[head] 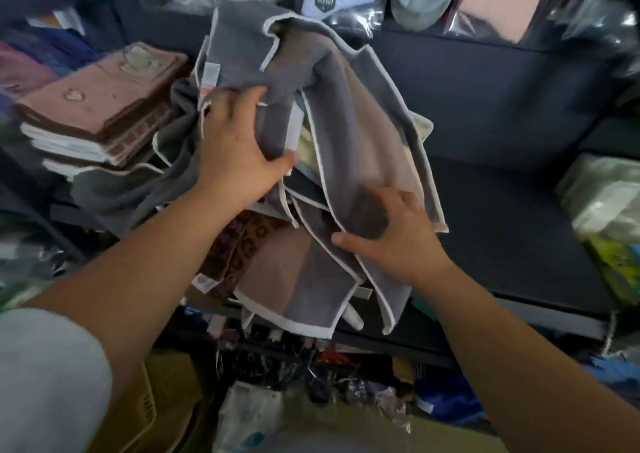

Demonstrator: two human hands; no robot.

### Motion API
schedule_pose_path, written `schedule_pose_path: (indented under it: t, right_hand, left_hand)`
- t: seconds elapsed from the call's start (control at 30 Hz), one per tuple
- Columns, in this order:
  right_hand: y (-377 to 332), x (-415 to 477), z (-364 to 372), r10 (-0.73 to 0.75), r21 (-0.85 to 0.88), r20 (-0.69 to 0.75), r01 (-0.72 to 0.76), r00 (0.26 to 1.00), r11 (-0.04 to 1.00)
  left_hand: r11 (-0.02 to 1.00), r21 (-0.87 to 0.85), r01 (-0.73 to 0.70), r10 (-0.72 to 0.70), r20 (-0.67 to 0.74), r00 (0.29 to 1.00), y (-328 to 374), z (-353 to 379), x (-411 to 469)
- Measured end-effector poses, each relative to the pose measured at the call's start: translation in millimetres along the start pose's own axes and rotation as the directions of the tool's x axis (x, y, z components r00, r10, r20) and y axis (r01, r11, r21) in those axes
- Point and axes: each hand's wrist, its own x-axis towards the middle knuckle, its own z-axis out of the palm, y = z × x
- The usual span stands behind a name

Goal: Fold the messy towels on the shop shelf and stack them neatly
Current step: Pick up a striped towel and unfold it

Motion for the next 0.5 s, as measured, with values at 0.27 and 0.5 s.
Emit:
schedule_pose_path:
  t: [0.27,0.5]
  right_hand:
    - [4.0,5.4,-9.5,-0.028,-0.199,-0.253,-0.023,0.967,0.98]
    - [-11.6,3.2,-8.2,-0.143,-0.168,0.074,0.153,0.987,0.974]
  left_hand:
    - [0.996,0.068,-0.057,0.068,-0.168,0.983,-11.7,-6.2,45.3]
    - [0.958,0.209,-0.197,0.235,-0.175,0.956,3.2,-37.8,57.5]
